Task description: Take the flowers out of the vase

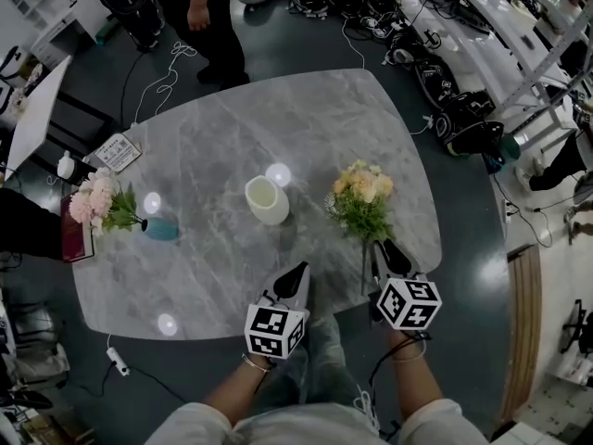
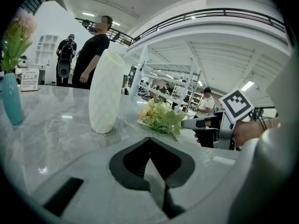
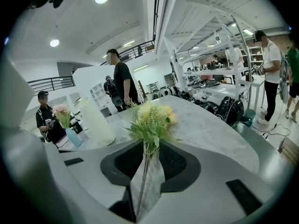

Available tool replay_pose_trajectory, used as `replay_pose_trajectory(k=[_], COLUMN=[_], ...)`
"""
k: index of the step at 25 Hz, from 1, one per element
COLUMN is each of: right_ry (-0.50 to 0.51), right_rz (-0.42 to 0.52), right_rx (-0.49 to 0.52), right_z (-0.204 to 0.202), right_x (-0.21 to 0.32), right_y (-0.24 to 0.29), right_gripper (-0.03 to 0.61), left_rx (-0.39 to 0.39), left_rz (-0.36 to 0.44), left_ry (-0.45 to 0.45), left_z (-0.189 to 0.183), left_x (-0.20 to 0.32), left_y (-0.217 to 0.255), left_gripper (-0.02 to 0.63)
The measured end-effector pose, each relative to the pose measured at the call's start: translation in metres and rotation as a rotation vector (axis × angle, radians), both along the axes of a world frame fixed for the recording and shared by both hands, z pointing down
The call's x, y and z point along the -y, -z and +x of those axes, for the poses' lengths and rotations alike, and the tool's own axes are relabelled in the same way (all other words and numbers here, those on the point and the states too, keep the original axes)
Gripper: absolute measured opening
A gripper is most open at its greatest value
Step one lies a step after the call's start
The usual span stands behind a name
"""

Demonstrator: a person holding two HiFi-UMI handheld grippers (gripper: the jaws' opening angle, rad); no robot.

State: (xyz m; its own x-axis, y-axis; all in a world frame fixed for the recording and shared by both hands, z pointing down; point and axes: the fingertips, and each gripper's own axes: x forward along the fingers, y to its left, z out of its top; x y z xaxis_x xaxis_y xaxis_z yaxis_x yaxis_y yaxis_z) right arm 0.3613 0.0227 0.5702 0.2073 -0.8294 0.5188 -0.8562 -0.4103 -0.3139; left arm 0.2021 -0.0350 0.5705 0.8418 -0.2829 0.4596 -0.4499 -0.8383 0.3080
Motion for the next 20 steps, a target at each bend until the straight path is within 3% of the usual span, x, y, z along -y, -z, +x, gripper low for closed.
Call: replay_pose_trajectory(k=[12,20], right_ry=[-0.047,-0.015], right_rz=[0.063,0.132], right_rx=[-0.056,-0.102], right_z=[-0.017,-0.051], right_x=[-0.01,0.0], right_y=[0.054,0.101], right_gripper=[0.058,0.026], left_rx=[-0.05,-0.106], left_rz=[0.068,0.131], left_ry=[0.062,0.142], left_z=[-0.039,-0.074], left_x=[0.009,0.022], left_y=[0.049,0.097], left_gripper=[0.008,0.008])
